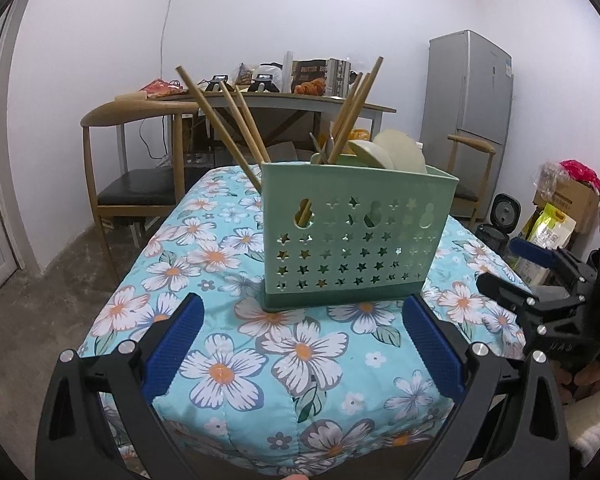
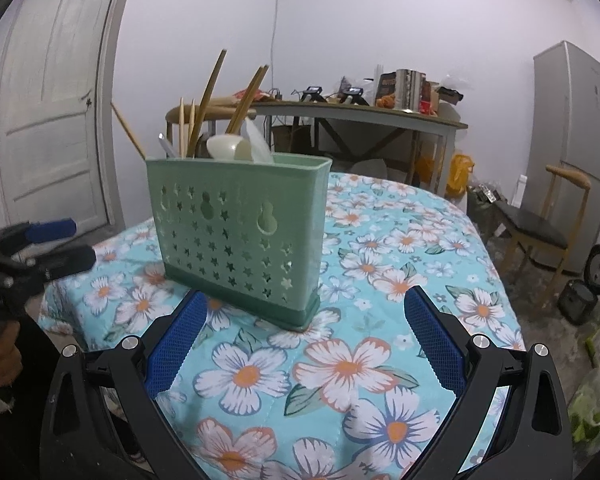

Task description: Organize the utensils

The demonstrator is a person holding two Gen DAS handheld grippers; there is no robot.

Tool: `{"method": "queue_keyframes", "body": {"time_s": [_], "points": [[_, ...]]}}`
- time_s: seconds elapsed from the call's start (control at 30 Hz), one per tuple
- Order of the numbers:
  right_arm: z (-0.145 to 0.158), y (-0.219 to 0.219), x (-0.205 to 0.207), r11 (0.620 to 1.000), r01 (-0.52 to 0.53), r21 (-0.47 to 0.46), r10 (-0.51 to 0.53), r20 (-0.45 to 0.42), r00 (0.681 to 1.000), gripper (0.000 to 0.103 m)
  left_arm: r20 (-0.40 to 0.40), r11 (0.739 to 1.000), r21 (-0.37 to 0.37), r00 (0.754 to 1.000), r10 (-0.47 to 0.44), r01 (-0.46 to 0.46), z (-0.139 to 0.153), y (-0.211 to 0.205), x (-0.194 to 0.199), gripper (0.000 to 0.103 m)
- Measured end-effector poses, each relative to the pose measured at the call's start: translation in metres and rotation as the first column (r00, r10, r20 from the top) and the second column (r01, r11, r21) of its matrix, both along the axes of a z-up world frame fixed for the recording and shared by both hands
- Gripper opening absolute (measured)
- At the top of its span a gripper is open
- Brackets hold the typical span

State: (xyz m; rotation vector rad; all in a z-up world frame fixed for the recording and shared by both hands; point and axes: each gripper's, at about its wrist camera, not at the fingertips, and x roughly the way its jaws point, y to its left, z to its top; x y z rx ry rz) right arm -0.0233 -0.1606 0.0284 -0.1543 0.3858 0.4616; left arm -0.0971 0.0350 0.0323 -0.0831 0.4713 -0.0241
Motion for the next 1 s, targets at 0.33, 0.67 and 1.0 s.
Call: {"method": "queue_keyframes", "body": {"time_s": [0.33,0.67,1.0], "points": [[0.006,0.001,0.01,0.997,0.026,0.07,-0.025,-0.014,1.0,0.095,-0.049,1.0,0.0,0.999,-0.001,0.001,-0.006,-0.011,0.019,0.097],[0.005,0.008,0.006,0.998,-0.013,0.057,0.014,-0.019,1.0,0.095,-0.047,0.998,0.059,0.999,0.02,-0.017,-0.007,-0.021,0.018,0.097],[0.004,0.013,0.003,0.999,-0.02,0.037,0.021,-0.02,1.0,0.095,-0.058,0.998,0.054,0.998,0.026,-0.023,-0.007,-0.02,0.021,0.097]]}}
